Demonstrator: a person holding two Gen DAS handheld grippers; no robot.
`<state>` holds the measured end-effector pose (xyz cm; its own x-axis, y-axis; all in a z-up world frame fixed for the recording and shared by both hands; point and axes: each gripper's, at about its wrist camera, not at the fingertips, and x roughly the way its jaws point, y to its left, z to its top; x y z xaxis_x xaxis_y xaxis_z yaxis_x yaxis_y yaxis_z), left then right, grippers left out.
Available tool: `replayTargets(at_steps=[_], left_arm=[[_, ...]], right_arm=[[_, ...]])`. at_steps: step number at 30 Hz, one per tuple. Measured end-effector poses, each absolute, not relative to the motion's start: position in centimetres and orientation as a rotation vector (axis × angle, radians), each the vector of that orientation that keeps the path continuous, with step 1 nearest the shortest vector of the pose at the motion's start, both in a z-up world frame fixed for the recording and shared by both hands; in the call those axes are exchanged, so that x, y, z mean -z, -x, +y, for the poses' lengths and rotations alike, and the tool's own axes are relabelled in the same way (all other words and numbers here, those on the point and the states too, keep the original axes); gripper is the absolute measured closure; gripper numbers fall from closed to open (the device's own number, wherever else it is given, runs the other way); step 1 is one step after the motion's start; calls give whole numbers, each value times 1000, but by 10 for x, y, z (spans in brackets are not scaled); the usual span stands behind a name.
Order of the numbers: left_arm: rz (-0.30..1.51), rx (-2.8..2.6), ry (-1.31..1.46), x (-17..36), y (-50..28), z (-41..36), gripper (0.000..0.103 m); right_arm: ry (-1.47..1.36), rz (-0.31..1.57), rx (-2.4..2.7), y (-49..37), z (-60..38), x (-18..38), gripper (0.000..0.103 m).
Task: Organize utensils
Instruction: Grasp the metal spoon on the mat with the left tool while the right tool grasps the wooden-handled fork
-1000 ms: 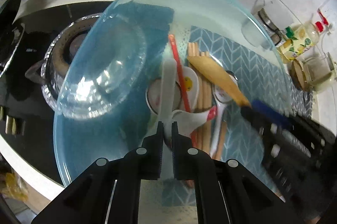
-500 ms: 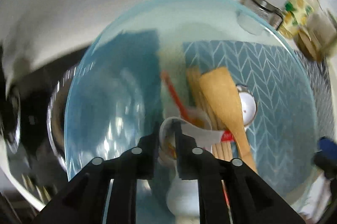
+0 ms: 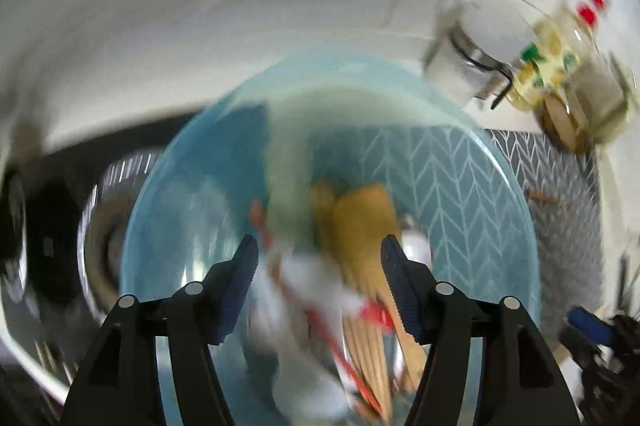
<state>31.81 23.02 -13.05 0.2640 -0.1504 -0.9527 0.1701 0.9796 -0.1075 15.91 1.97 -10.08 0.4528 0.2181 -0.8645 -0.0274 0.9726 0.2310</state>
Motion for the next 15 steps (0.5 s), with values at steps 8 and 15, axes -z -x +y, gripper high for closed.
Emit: replayTargets(at_steps=[8,15], left_arm=[[1362,69,-162,163,-308,222,34],[1386,220,-43,168,-312,195,34]], right_arm=[[-208,1084,-177,-165,11,102,84],[-215,1108,-171,-161,-4,110,84]])
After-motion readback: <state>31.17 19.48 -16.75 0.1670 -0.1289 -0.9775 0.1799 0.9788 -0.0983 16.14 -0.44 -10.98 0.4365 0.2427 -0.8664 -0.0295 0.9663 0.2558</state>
